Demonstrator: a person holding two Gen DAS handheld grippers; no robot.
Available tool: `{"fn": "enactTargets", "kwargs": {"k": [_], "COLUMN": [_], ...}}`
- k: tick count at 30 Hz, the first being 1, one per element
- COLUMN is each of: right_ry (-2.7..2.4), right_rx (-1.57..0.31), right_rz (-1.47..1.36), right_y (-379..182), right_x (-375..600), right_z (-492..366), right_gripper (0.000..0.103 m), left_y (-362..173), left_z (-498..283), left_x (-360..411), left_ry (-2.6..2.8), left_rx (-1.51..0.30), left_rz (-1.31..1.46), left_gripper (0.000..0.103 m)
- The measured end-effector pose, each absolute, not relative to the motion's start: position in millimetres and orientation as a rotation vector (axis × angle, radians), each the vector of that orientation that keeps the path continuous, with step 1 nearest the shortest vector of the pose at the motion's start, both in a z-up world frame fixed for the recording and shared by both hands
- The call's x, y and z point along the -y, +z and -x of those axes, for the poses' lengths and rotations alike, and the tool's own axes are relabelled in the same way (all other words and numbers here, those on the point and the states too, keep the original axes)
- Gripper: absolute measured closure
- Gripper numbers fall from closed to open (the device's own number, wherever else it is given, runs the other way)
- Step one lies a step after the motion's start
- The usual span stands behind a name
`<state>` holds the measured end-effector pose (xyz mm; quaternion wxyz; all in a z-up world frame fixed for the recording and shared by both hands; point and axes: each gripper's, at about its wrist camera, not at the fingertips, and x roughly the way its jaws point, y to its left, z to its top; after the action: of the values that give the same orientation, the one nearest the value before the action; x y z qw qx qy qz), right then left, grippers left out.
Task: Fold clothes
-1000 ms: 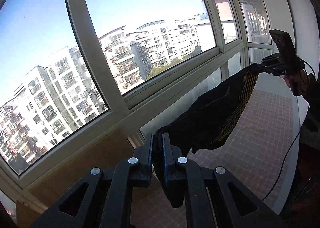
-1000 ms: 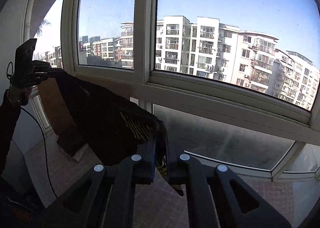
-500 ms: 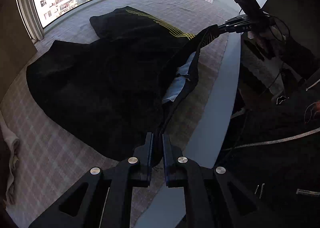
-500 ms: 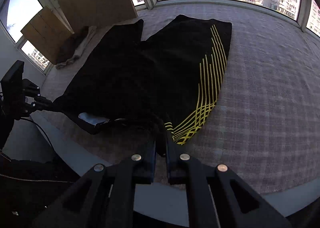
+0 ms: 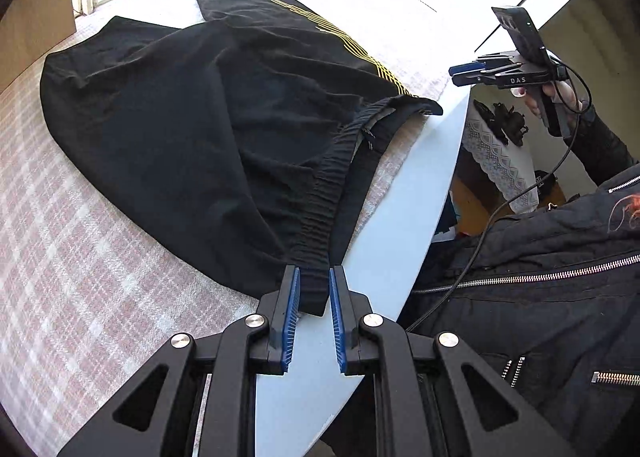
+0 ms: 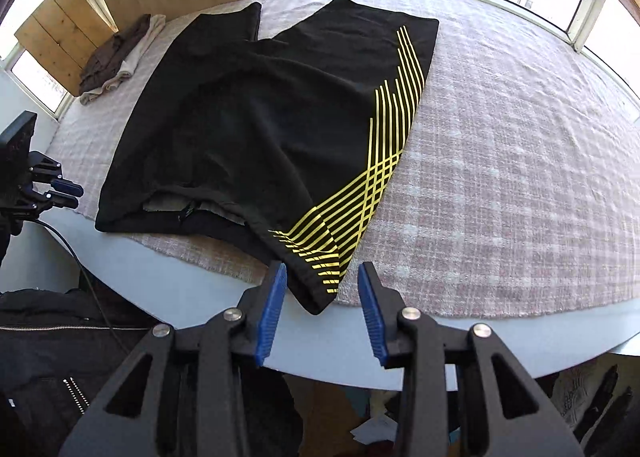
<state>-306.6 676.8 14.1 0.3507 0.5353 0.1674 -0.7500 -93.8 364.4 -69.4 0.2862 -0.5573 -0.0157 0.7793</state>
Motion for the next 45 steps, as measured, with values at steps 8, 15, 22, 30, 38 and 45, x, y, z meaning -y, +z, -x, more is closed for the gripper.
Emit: {"fn": "enactTargets", "kwargs": {"k": [8, 15, 22, 30, 38, 45], "right_ry": [-1.818, -1.766, -1.73, -1.829, -1.804, -1.952], "right_rx": [-0.462, -0.532, -0.694, -0.431, -0.447, -0.265], "right_rz": [-1.301, -1.396, -1.406, -1.409, -1.43, -1.317], "right_y": [-21.4, -53.7, -59.4, -38.9, -20.5, 29.4], "right_x": [-575.7, -578.0, -594.7, -596.1, -610.2, -638.0], "right_z": [305.4, 297.9, 266.4, 295.4, 301.8, 384.8], "right_gripper": [0.06, 0.073, 0.072, 0.058, 0.057, 0.057], "left_y": [-71.8, -82.6, -118.9, -111.9, -62.0, -40.6], "left_z": [124.6, 167.9, 183.6, 167.8, 159.1, 164.6], "left_x": [-379.5, -450.7, -490.6, -466.7, -406.3, -422.0], "left_ry": [2.083, 2.014, 1.909, 1.844, 2.061, 2.164], "left_rx": [0.047, -0.018, -0.146, -0.033, 0.085, 0.146], "left_rz": [1.403, 1.306, 1.363, 1.398, 1.328, 1.282], "left_gripper": [0.09, 0.085, 0.085, 0.069, 0.069, 0.069]}}
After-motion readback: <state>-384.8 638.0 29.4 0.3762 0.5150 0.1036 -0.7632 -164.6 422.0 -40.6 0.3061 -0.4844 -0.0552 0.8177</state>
